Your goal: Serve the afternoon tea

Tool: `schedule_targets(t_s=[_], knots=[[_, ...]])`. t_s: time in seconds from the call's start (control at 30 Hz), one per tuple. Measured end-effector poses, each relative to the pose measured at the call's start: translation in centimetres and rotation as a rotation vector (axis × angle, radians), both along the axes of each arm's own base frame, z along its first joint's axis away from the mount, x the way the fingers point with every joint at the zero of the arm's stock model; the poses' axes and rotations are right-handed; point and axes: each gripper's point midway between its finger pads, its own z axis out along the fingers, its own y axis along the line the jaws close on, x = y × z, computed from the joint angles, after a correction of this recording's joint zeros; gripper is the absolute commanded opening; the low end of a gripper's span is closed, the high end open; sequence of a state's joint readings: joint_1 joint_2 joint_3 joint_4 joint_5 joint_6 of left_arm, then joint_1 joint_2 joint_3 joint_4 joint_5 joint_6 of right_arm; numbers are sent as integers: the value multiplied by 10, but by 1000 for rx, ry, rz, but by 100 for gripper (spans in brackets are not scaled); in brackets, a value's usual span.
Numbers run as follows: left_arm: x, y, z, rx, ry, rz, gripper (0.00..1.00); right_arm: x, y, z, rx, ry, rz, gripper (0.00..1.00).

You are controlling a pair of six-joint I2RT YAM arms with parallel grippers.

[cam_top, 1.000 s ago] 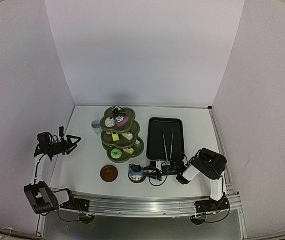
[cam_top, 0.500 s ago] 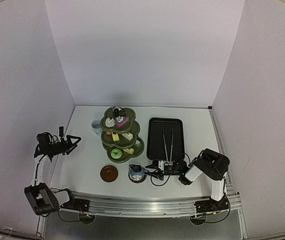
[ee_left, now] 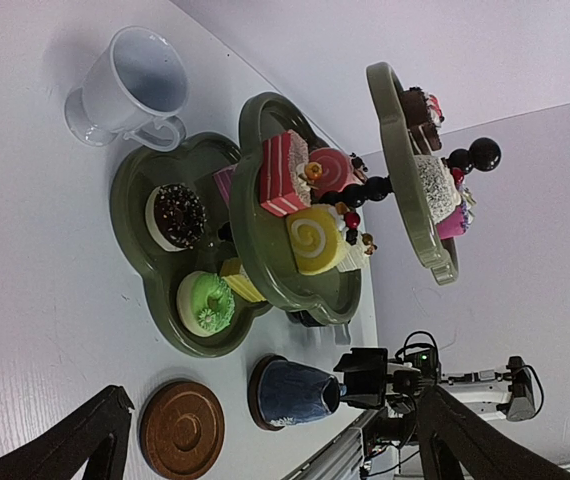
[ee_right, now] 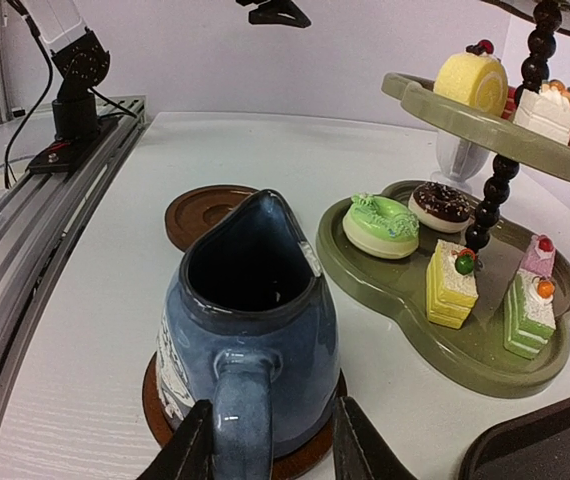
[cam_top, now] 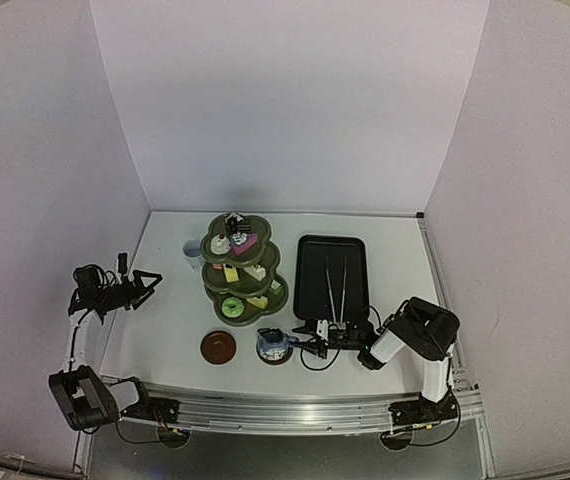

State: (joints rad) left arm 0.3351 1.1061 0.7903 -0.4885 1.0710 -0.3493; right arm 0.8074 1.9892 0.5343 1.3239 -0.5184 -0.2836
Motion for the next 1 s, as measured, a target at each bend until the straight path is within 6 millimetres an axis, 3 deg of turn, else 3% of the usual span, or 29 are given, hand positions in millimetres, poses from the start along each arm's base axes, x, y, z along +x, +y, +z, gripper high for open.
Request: schedule_targets(t_s=[0.23, 0.3, 0.43, 0.63, 0.77, 0.87, 1.0], knots=[[-2, 2, -7, 38, 18, 7, 95, -2, 1, 13, 29, 14, 13, 57], [0, 10, -11, 96, 43, 38, 92, -3, 1, 29, 57, 18, 10, 67], [20, 28, -4, 291, 53, 60, 90, -3, -4, 82, 138, -4, -14, 69], [75, 26, 21, 674, -45, -75, 89, 14, -12, 140, 144, 70, -141, 70], [135, 23, 19, 831, -65, -172, 89, 29, -26, 161, 106, 184, -286, 70], [180, 30, -2, 894, -52, -210, 89, 37, -39, 167, 66, 271, -392, 70], [220, 21, -44, 944, -35, -290, 88, 42, -54, 163, -7, 379, -502, 70]])
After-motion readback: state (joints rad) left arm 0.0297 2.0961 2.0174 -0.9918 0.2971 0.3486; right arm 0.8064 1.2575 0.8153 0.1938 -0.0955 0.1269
